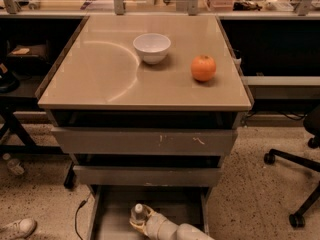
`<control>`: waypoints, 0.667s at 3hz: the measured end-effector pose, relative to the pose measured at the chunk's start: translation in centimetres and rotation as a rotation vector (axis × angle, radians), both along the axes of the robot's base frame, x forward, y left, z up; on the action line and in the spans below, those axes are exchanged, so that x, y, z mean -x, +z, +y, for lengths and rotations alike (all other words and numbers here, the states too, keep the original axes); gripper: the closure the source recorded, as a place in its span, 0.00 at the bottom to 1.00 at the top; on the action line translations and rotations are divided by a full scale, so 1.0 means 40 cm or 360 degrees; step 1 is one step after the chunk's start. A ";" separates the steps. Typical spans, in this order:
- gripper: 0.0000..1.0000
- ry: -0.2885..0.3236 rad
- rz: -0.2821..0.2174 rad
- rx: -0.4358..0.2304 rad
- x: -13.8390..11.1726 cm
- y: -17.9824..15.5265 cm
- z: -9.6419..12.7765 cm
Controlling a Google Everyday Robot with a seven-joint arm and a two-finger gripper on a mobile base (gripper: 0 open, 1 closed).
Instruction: Place blue plastic bottle into bottom drawer
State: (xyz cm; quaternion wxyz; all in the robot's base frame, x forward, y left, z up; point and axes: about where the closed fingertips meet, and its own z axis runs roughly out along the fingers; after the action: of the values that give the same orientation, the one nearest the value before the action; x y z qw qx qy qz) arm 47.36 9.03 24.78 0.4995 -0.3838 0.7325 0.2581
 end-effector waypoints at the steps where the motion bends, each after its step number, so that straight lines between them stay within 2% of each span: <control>1: 1.00 -0.0043 -0.0016 0.0043 -0.014 -0.044 -0.008; 2: 1.00 -0.0066 -0.0003 0.0067 -0.021 -0.082 -0.012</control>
Offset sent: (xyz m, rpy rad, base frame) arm 0.0118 -0.0092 -0.0540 -0.0631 0.0126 -0.0620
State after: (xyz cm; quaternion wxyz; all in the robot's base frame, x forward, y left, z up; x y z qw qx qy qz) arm 48.20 8.56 21.48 0.4973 -0.3791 0.7452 0.2317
